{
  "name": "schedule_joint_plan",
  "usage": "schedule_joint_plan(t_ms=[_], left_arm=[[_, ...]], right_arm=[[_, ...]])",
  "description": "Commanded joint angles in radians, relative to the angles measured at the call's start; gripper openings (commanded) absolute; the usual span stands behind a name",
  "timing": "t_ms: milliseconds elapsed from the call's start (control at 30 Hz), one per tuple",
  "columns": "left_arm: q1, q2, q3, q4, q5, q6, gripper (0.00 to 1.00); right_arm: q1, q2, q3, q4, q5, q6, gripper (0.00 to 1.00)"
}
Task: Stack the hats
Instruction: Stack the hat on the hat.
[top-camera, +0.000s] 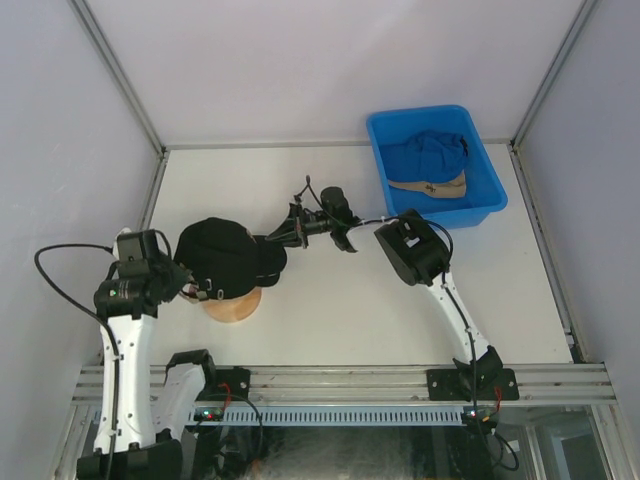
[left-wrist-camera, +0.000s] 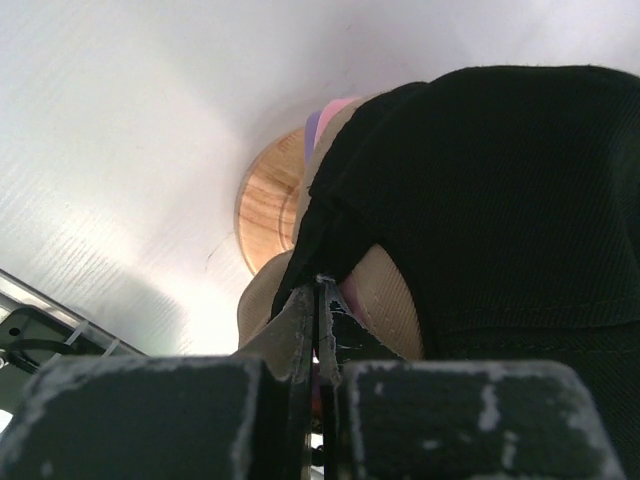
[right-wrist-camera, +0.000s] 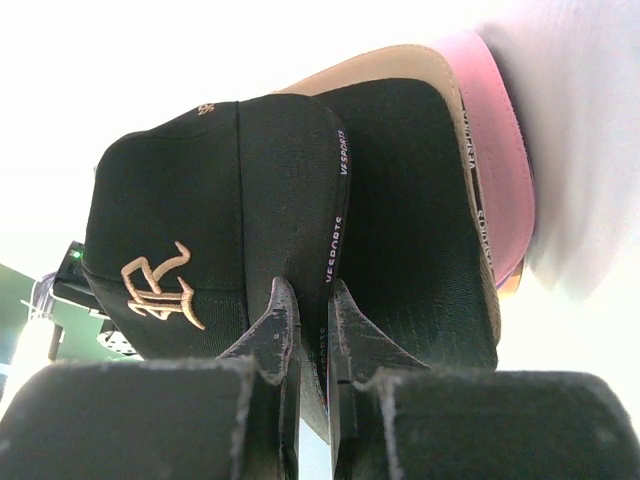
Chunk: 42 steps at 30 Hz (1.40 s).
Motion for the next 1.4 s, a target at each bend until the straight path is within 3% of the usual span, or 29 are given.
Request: schedule_joint_plan(t_ms=[0, 400, 700, 867, 1367], left_arm=[[-0.069, 0.096, -0.055, -0.061, 0.042, -0.030, 0.00], [-0.136, 0.316, 0.048, 0.096, 0.018, -0.037, 0.00], [-0.149, 0.614, 0.370, 0.170, -0.037, 0.004, 0.00], [-0.150, 0.726, 0.516, 0.164, -0.087, 0.038, 0.00], [-0.119, 0.690, 0.760, 0.036, -0.124, 0.061, 0.00]], right_arm=[[-0.006, 0.049, -0.073, -0.186, 0.009, -0.163, 0.00], [-0.064, 0.040, -0.081, -0.150, 0.096, -0.122, 0.00], [-0.098, 0.024, -0.067, -0.189, 0.184, -0.133, 0.00], [-0.108, 0.004, -0.111, -0.117, 0.241, -0.106, 0.00], [-0.149, -0.062, -0.123, 0.107, 0.300, -0.006, 0.00]])
